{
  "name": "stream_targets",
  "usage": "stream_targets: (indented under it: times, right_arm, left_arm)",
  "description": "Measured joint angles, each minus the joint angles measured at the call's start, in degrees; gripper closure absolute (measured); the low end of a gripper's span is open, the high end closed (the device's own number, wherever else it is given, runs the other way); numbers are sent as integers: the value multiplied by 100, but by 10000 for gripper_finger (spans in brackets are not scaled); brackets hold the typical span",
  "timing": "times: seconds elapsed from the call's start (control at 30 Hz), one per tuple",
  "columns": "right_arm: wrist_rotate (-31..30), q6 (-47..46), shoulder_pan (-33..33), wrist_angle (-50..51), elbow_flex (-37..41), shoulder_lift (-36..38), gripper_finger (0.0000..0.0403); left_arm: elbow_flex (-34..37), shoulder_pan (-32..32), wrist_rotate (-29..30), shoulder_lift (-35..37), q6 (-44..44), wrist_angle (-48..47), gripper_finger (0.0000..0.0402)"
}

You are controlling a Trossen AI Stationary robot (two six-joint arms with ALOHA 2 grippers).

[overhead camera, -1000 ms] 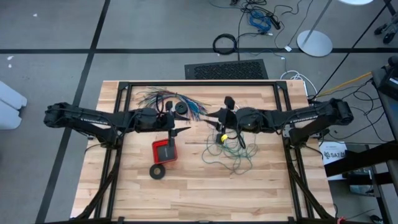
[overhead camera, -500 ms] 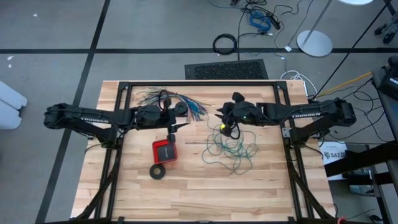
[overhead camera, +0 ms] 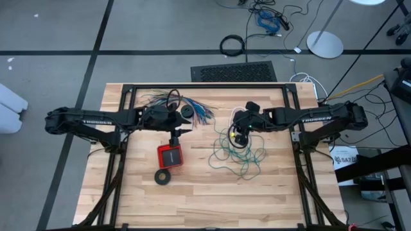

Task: Coil cords
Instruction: Coil the green wire onto the spool

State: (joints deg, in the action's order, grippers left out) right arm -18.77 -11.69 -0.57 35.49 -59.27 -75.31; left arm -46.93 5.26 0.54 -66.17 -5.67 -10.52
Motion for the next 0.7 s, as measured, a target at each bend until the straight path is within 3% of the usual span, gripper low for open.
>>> stream_targets:
  times: [0.2,0.43,0.7]
  right_arm:
    - [234,-120,320,35,0,-2,316]
    - [263,-117,840,-655,0,-38,316]
    - [269,157,1267,-1605,0,-466,316]
  left_arm:
    - [-197,10,-25,52,24,-397,245]
    - [-259,327,164,308,-121,-874,245]
    - [-259,782,-242,302,-222,-1423,245]
